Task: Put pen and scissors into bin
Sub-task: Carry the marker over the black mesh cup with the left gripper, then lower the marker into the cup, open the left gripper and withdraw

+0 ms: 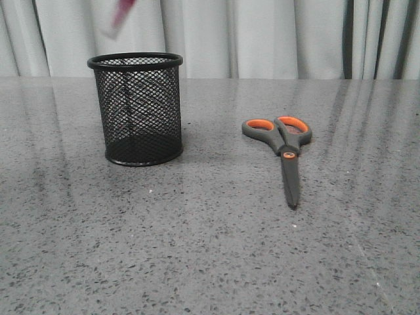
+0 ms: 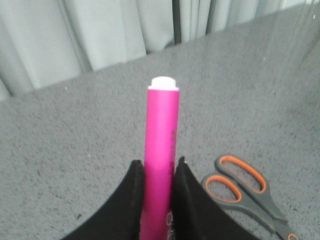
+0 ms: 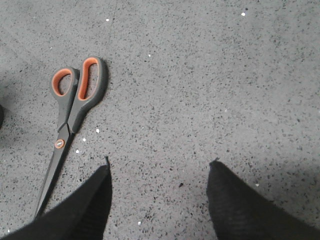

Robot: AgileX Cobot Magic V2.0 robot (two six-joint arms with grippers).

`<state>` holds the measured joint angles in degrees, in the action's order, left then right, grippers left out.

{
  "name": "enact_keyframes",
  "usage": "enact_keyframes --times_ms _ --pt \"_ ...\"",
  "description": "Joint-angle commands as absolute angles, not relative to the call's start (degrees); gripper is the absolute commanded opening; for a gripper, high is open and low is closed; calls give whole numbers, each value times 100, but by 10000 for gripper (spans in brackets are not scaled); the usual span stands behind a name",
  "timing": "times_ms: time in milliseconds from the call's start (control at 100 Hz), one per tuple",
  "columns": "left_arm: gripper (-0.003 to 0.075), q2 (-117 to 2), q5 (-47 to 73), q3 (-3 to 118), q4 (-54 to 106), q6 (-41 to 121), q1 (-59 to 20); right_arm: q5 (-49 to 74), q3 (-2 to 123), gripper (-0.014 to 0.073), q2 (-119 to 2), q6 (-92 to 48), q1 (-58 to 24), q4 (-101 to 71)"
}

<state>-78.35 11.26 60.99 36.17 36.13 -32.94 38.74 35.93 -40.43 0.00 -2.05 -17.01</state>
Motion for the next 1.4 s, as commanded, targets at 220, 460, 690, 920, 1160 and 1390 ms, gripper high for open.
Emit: enact_keyframes --times_ms 220,460,690,920,1160,1390 --pt "-22 -8196 701 6248 3733 3605 -3365 3594 3795 379 -4068 -30 -168 -1721" --pt "-21 -8303 904 6248 3743 3605 -3365 3594 3795 379 -4068 -30 -168 -1721" --pt "-20 -8337 1182 6248 3735 3605 -3352 3594 3795 379 -4068 -30 -168 -1721" --pt "74 -8337 1415 6248 3735 3605 -3352 3594 3795 379 -4068 -30 -168 -1721" --pt "268 -8337 1346 6259 3735 3605 -3352 3682 3795 379 -4068 -30 -168 -1721" --pt "260 -8127 1363 6419 3696 3605 -3329 3708 3795 379 -4068 -30 -168 -1721"
